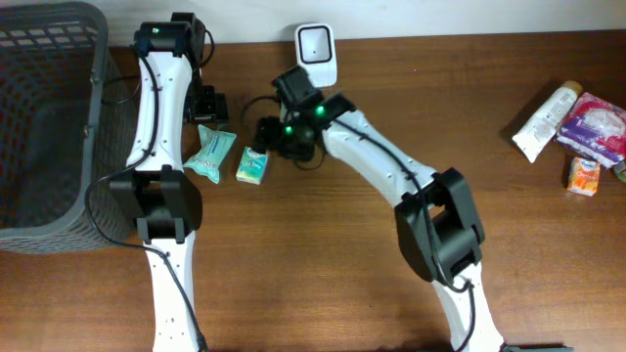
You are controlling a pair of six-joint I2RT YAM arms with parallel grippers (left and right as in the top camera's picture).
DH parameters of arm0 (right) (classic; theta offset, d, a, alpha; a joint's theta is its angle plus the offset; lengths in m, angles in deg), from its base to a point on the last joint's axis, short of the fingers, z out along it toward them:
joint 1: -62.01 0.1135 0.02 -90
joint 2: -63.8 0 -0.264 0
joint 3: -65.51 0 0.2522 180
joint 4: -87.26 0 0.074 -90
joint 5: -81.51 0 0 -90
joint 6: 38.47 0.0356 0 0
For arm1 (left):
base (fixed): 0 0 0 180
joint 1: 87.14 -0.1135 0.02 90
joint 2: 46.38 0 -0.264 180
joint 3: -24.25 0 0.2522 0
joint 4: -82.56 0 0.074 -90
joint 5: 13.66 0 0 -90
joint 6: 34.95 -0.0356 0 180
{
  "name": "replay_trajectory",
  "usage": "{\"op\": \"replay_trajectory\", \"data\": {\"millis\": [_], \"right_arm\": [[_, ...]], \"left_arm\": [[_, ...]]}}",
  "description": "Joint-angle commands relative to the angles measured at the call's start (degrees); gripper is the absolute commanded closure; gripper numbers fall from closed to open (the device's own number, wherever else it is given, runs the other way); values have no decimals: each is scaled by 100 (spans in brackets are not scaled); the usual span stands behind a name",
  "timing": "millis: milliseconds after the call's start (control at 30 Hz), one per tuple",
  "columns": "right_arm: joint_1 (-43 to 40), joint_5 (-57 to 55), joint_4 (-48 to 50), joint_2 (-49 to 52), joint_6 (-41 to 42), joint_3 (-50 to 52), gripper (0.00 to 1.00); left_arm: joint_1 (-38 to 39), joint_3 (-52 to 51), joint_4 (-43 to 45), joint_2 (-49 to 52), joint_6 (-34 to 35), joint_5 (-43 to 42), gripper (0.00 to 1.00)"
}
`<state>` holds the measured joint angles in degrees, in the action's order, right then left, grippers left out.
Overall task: Scan the item barcode
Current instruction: 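Reach the right gripper to the small green tissue pack and grasp it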
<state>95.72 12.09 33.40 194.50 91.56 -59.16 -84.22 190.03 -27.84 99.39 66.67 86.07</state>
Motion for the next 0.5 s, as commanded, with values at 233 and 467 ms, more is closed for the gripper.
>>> {"op": "replay_trajectory", "data": {"millis": [233,467], "right_arm": [[203,-90,284,708,590,57,43],[234,323,398,935,997,57,46]], "left_arm": [[-48,-20,-7,81,74,79,1],[-48,-20,-2,81,74,79,1]]}}
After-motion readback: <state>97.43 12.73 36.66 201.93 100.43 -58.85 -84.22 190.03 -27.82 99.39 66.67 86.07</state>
